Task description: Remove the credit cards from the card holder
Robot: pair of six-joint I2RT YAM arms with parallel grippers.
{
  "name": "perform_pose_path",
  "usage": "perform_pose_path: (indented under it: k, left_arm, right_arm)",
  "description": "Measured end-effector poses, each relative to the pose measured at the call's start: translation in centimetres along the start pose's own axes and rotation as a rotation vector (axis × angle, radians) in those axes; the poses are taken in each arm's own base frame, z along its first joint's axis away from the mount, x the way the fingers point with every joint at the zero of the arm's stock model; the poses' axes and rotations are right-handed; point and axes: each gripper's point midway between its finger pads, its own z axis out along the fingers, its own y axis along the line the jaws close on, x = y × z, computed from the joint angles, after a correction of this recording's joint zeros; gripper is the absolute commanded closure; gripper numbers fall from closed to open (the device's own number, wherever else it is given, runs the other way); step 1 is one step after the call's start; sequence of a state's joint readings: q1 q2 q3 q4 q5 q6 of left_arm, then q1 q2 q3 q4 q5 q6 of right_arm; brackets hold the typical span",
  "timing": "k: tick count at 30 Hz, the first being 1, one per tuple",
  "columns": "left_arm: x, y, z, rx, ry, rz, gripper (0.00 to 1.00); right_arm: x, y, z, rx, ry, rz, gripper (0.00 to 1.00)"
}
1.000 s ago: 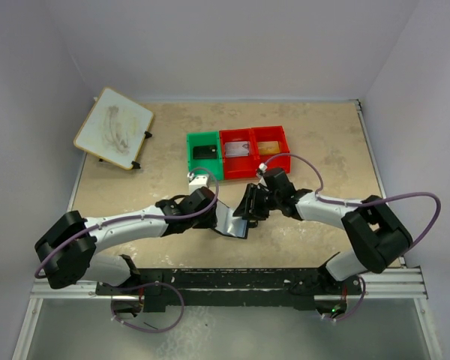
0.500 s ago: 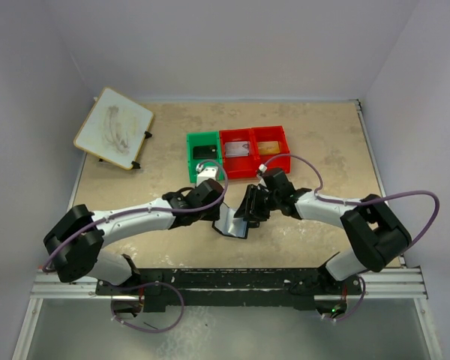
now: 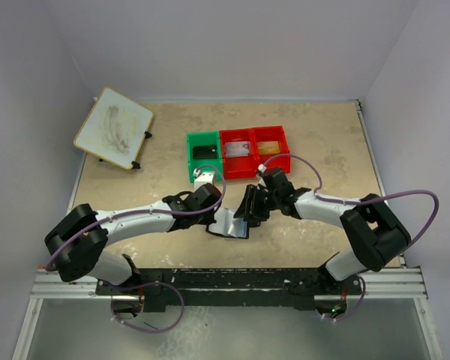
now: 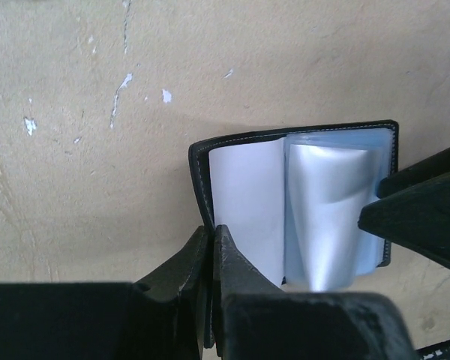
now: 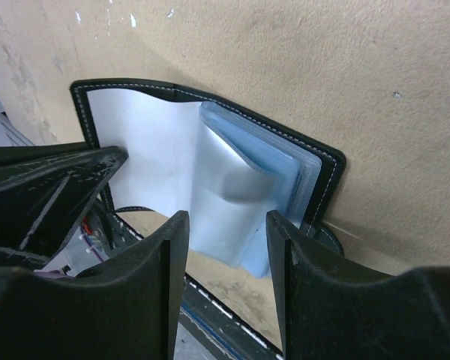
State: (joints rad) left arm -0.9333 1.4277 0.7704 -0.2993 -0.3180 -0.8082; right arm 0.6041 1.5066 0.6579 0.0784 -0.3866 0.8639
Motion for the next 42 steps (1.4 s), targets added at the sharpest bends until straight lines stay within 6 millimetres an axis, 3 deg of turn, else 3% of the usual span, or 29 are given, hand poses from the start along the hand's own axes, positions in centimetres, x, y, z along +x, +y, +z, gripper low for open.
perform_pose_path:
  k: [6,12,21,28,33,37,42]
  left_arm:
    - [1.5,0.9,0.5,-0.011,0.027,-0.023,1.0]
    - [1.5,0.8,0.5,-0.011,0.027,-0.039,1.0]
    - [1.9,1.3,0.9,-0.014,0.012,-0.06,1.0]
    - [1.7,1.3,0.6,0.003,-0.012,-0.079,1.0]
    - [1.7,1.5,0.8,0.005,-0.019,-0.093,1.0]
    - [1.7,1.9,0.7,0.004,-0.028,-0.12,0.8]
    - [1.5,2.9,-0.4,-0.007,-0.052,-0.144,0.59]
  right_arm:
    - [-0.5,0.7,0.9,-0.036,0.011,-0.004,0.53]
    - [-1.4,1.9,1.9,-0.082,0.018,-0.023,0.54]
    - [-1.1,5.1,1.9,-0.248,0.055,-0.087,0.56]
    - [-0.1,5.7,3.2,-0.284,0.112,-0.102,0.55]
    - [-0.3,7.2,3.9,-0.322,0.13,-0.127,0.54]
    - [-0.4,7.4,4.8,-0.32,0.137,-0.132,0.56]
    - [-0.5,5.6,6.2,-0.234,0.138,-0.099,0.62]
